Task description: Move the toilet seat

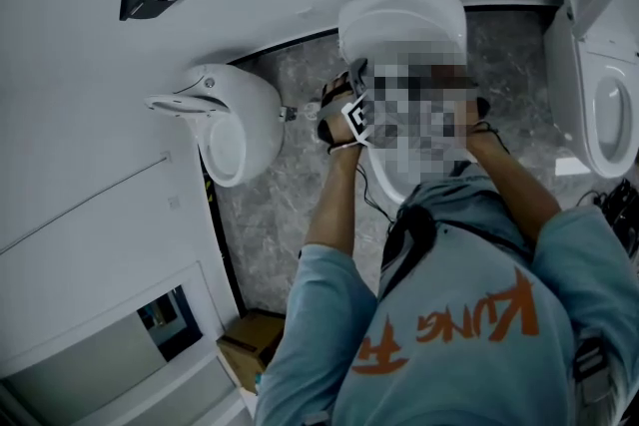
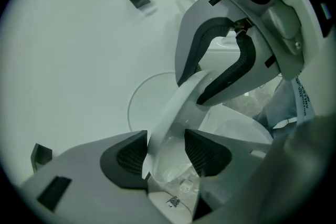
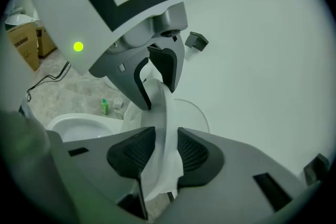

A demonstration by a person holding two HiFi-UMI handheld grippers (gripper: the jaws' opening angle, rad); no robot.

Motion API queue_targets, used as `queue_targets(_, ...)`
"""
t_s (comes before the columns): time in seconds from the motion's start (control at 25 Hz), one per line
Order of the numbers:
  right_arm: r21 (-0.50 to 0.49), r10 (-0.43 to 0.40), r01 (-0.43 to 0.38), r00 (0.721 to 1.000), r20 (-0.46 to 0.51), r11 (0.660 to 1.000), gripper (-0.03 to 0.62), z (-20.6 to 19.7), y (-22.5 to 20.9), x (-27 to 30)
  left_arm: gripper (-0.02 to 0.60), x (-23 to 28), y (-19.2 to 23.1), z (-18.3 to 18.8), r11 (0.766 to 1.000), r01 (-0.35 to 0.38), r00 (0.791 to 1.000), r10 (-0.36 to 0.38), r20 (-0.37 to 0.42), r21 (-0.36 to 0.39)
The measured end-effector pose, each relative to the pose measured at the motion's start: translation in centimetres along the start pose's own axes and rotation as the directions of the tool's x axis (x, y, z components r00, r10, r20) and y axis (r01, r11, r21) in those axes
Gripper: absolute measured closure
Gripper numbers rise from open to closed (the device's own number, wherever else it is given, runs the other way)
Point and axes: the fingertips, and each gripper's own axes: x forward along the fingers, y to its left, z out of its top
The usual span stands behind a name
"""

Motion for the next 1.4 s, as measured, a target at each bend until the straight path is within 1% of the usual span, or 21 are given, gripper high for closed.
queue_targets(0.08,0.016,-0.025,0.025,1.0,0.005,1.0,0.465,-0.3,-1.2,1.1,0.366,0.9,1.0,0.5,1.0,-0.03,1.0,0.03,0.004,0.0)
queue_targets(0.16,0.03,-0.02,0.02,1.0,0.005,0.999,0.464,-0.7,-2.3,2.1,0.367,1.8,2.1,1.0,0.998,-0.07,0.997,0.07,0.011,0.006)
queue_targets(0.24,0.041,-0.011,0.011,1.0,0.004,0.999,0.462,-1.1,-3.1,2.8,0.367,2.5,2.8,1.4,0.996,-0.089,0.996,0.089,0.012,0.007)
queue_targets(0.56,0.083,-0.062,0.064,0.998,-0.027,0.995,0.456,-2.4,-6.0,5.1,0.367,5.3,4.9,3.0,0.999,-0.044,0.999,0.044,0.01,0.018)
queue_targets(0.68,0.091,-0.062,0.065,0.997,-0.037,0.994,0.456,-2.7,-6.9,5.9,0.367,6.4,5.5,3.1,1.0,-0.023,1.0,0.023,-0.001,0.019)
queue_targets(0.8,0.096,-0.062,0.066,0.997,-0.046,0.993,0.456,-3.1,-7.5,6.6,0.367,7.2,6.3,3.4,0.999,-0.026,1.0,0.026,-0.005,0.028)
queue_targets(0.96,0.098,-0.082,0.086,0.996,-0.045,0.991,0.456,-3.3,-7.9,7.0,0.367,7.7,6.4,3.8,1.0,0.002,1.0,-0.002,0.009,0.025)
queue_targets(1.08,0.099,-0.093,0.097,0.995,-0.044,0.99,0.454,-3.4,-8.0,7.1,0.367,7.8,6.4,3.9,1.0,-0.002,1.0,0.002,0.021,0.021)
queue_targets(1.16,0.104,-0.08,0.084,0.996,-0.042,0.991,0.456,-3.2,-7.9,7.1,0.367,7.6,6.5,3.9,1.0,-0.007,0.999,0.007,0.037,0.009)
queue_targets(1.24,0.112,-0.064,0.069,0.997,-0.044,0.991,0.457,-3.1,-7.7,7.1,0.367,7.1,6.7,3.7,1.0,-0.022,0.998,0.023,0.053,-0.016)
queue_targets(1.28,0.117,-0.057,0.062,0.997,-0.045,0.991,0.459,-3.0,-7.5,6.8,0.367,6.5,6.9,3.5,0.998,-0.036,0.998,0.039,0.058,-0.051)
queue_targets(1.32,0.121,-0.06,0.065,0.997,-0.043,0.991,0.461,-2.8,-7.4,6.5,0.367,5.8,7.1,3.2,0.993,-0.05,0.996,0.057,0.069,-0.104)
queue_targets(1.4,0.139,-0.106,0.109,0.994,-0.029,0.984,0.455,-2.2,-8.3,5.4,0.368,4.4,7.8,3.2,0.972,-0.052,0.99,0.08,0.115,-0.23)
